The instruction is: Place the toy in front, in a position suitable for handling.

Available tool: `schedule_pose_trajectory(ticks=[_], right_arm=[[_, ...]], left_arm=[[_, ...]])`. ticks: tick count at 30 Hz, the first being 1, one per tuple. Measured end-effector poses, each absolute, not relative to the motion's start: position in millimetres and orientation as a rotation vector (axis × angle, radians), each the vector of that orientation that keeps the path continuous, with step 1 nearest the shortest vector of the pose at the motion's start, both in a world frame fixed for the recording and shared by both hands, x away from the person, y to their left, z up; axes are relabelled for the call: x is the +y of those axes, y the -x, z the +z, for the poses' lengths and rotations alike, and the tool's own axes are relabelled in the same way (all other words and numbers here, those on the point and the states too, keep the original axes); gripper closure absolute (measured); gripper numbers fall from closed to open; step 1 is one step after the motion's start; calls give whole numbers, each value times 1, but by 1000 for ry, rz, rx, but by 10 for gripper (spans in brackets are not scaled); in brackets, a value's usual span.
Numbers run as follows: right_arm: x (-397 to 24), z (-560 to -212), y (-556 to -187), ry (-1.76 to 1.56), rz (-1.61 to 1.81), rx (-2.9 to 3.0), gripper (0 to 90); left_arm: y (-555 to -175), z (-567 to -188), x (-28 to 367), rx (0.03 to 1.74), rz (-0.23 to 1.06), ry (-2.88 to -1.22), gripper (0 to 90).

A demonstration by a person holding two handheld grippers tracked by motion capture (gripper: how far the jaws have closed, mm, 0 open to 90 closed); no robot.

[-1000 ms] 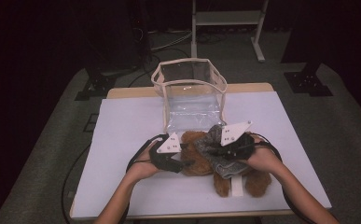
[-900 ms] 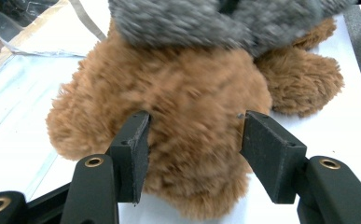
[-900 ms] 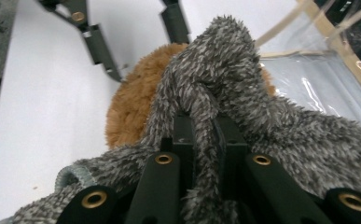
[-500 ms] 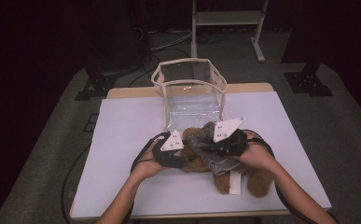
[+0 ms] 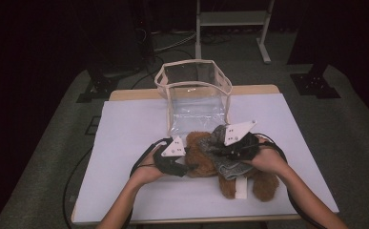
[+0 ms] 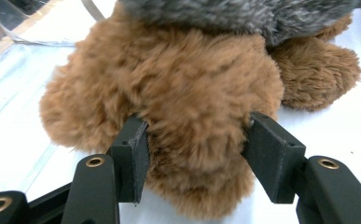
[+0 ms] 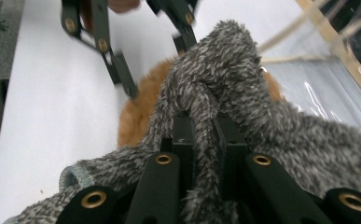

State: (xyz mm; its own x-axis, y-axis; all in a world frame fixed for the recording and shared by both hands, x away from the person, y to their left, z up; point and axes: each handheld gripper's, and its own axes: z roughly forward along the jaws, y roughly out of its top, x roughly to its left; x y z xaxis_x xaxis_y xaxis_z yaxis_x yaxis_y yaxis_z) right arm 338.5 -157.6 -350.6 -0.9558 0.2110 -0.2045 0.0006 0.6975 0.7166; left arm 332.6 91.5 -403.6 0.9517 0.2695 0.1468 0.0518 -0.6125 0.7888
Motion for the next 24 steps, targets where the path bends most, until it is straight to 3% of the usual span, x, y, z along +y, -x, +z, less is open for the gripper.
schedule_pose_trajectory(ticks=[6,16,24], right_arm=[[-139,-351,-336,-98,1133,2657,803],[-189,-349,-358,-318,1196,2638,799],[-174,-362,-336,-206,1207,2722,800]], left_arm=[[-330,-404,93,210,290,-2234,428],[-326,-397,93,154,270,-2253,419],[-327,-381,89,134,273,-2182,396]])
